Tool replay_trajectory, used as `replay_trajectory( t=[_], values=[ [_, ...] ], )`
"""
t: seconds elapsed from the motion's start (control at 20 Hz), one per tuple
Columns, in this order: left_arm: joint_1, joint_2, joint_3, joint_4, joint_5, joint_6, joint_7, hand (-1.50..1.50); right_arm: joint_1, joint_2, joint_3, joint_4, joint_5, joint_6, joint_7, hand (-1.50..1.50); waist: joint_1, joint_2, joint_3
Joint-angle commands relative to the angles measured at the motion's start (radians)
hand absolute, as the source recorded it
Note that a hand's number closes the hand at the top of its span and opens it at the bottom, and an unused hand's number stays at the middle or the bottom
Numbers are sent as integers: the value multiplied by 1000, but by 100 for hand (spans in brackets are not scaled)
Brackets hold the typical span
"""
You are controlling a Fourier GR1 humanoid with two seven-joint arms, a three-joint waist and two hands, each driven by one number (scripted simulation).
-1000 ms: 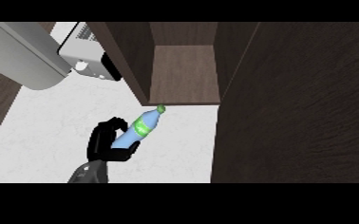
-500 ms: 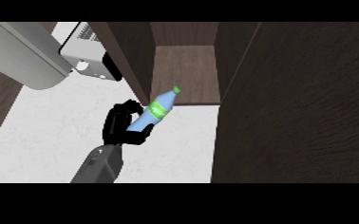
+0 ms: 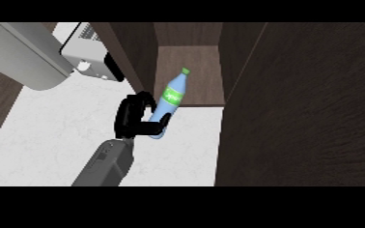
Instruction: Pick up the bottled water, place it into the cabinet and close the cabinet
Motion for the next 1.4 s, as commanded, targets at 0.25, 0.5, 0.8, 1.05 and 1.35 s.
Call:
replay_trajectory(
  t=[0.25, 0.5, 0.8, 1.05, 1.35],
  values=[
    [-216, -26, -113, -50, 1, 223, 129, 150, -12, -15, -66, -16, -88, 27, -8, -150, -42, 0, 2],
    [-286, -27, -152, -55, -23, 342, 213, 150, -23, -14, -67, 6, -72, 41, -26, -150, -51, 1, 2],
    [-328, -4, -125, 3, -18, 407, 260, 150, -34, -18, -69, -15, -76, 50, -17, -150, -70, 9, 1],
    [-343, 50, -197, 15, -110, 519, 291, 150, -61, -21, -65, -6, -87, 59, -9, -150, -89, 14, 3],
    [-353, 35, -161, 76, -81, 595, 327, 150, -86, -4, -62, 19, -85, 51, -2, -150, -88, 23, 0]
  ],
)
